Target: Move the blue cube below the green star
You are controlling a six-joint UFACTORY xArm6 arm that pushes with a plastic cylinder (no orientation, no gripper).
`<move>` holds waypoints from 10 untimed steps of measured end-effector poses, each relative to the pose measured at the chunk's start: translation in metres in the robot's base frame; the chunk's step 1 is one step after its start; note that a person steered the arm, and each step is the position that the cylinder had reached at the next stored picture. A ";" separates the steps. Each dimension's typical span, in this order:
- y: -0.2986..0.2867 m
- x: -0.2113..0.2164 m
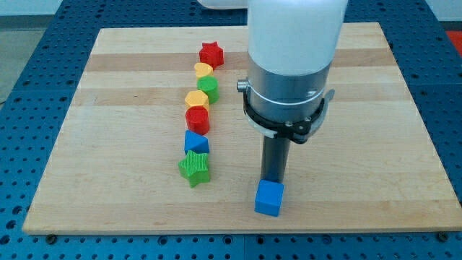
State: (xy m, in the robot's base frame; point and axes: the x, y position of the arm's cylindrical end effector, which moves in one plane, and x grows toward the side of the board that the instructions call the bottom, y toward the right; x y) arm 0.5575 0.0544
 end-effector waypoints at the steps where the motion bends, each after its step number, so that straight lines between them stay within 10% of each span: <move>1: 0.082 -0.003; 10: -0.005 0.032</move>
State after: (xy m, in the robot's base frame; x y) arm 0.5890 0.0495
